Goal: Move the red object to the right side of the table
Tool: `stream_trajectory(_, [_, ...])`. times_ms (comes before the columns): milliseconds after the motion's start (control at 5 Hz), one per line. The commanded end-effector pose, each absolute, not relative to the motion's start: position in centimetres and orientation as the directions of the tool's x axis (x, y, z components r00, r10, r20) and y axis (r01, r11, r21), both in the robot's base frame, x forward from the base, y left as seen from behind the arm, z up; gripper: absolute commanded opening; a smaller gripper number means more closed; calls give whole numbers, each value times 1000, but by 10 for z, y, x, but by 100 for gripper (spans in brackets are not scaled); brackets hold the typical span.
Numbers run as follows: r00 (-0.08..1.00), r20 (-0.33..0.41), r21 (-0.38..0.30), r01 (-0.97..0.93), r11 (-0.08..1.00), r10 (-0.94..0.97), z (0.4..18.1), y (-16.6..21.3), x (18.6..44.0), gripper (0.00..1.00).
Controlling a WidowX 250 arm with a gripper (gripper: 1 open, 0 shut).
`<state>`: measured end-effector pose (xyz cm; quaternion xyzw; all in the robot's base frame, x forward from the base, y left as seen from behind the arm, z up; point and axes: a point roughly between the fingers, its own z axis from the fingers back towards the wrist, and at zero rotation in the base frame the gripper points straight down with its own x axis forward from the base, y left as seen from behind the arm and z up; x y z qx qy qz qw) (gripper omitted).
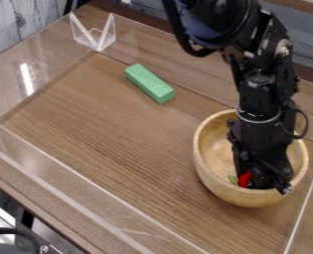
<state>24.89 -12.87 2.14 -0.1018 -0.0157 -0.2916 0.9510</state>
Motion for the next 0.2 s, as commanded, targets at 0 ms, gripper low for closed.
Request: stream_trajectory(0, [829,-21,-211,543,813,-559,-2,-120,223,0])
